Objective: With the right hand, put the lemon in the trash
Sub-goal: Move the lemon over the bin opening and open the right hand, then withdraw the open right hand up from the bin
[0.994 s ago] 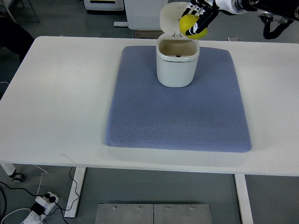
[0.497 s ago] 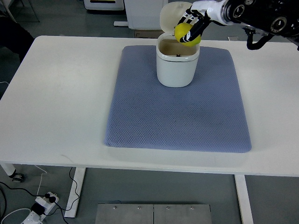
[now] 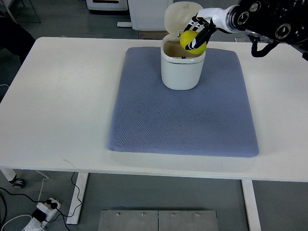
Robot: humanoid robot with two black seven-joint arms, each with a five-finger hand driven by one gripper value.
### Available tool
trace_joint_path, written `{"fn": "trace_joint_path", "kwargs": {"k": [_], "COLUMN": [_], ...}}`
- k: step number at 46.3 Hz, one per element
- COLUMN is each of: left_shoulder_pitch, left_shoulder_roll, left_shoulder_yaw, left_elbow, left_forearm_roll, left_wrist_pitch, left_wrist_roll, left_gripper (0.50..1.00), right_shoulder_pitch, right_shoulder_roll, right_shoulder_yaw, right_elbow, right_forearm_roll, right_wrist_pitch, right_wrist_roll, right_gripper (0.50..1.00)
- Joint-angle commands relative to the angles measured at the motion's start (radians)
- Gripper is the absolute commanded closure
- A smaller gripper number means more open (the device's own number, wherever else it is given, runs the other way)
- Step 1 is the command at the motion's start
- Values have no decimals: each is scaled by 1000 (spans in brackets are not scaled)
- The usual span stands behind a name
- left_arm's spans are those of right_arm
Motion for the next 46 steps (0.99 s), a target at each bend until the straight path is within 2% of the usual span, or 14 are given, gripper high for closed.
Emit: {"fn": "trace_joint_path", "kwargs": {"k": [1, 3, 16, 21, 27, 32, 46], "left_shoulder_pitch": [0, 0, 0, 0, 0, 0, 0], "left_shoulder_roll": [0, 0, 0, 0, 0, 0, 0], "left_shoulder_yaw": [0, 0, 0, 0, 0, 0, 0], "left_elbow": [0, 0, 0, 0, 0, 0, 0], "left_forearm_roll": [0, 0, 0, 0, 0, 0, 0], "left_wrist_pitch": [0, 0, 0, 0, 0, 0, 0], "left_wrist_roll": [0, 0, 0, 0, 0, 0, 0], "left_gripper": [500, 500, 500, 500, 500, 500, 500], "right_shoulder_pitch": [1, 3, 14, 14, 14, 17, 34], "right_shoulder_roll": [3, 4, 20, 27, 38, 39, 44], "right_shoulder_yaw": [-2, -2, -2, -2, -3, -3, -6], "right_elbow": [0, 0, -3, -27, -35, -35, -27], "right_forearm_roll": [8, 8, 20, 34, 38, 38, 38], "right_wrist_pitch": [0, 0, -23, -24, -72, -92, -89], "right_wrist_roll": [0, 0, 1, 1, 6, 9, 9], "right_gripper": [1000, 1000, 883, 785, 605, 524, 509]}}
